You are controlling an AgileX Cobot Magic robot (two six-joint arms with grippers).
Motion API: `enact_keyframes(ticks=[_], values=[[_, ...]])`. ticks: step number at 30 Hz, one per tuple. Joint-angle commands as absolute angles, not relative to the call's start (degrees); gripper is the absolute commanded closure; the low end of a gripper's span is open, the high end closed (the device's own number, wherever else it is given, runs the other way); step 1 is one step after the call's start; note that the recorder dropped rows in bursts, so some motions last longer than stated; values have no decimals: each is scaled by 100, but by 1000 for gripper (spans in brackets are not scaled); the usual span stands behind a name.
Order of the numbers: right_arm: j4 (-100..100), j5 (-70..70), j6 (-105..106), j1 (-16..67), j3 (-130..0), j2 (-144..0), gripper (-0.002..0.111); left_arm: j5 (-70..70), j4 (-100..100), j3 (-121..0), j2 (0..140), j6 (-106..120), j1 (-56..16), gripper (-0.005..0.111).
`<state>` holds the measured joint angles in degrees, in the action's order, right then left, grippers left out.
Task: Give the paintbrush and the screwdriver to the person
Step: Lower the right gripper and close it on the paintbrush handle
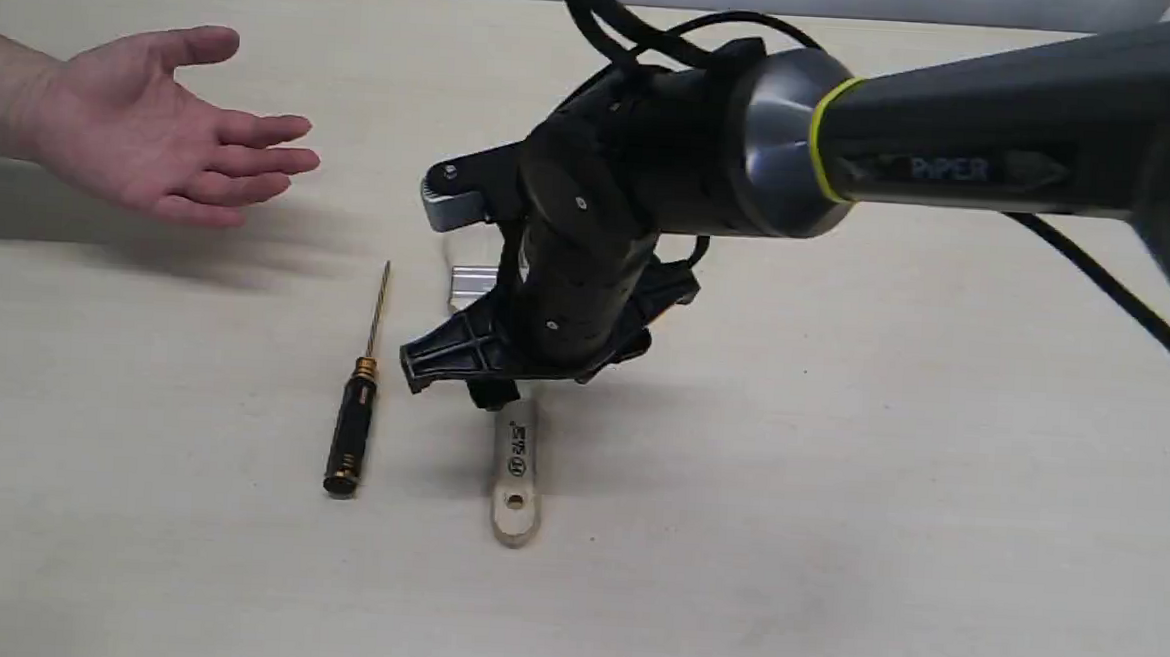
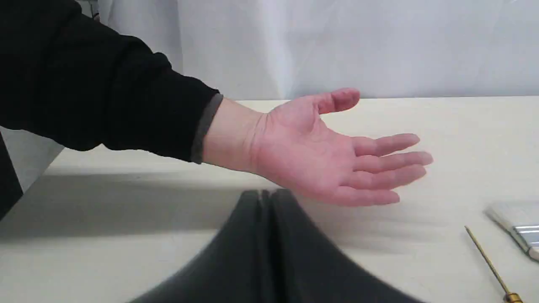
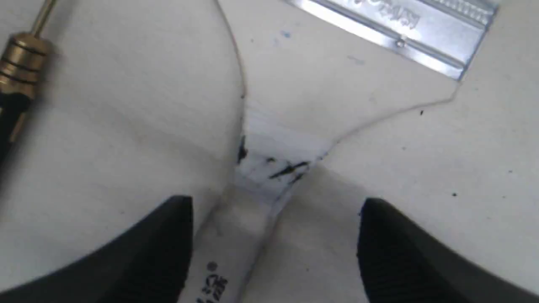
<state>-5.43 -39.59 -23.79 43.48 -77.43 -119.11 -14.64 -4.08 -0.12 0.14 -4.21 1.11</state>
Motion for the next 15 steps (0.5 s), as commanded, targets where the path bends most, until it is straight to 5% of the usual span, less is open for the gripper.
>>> enact_keyframes(ticks=[1,8,15], values=[[-458,-3693,-2336,4348,-7791,-12074,48,-1429,-404,0,0,-432,64,107],[-387,-3412,-2534,4325,-7791,-12428,51,-1429,-404,0,0,-432,64,107],[-867,-3772,-2654,4266,-7791,-12617,95,-1429,-404,0,0,-432,64,107]])
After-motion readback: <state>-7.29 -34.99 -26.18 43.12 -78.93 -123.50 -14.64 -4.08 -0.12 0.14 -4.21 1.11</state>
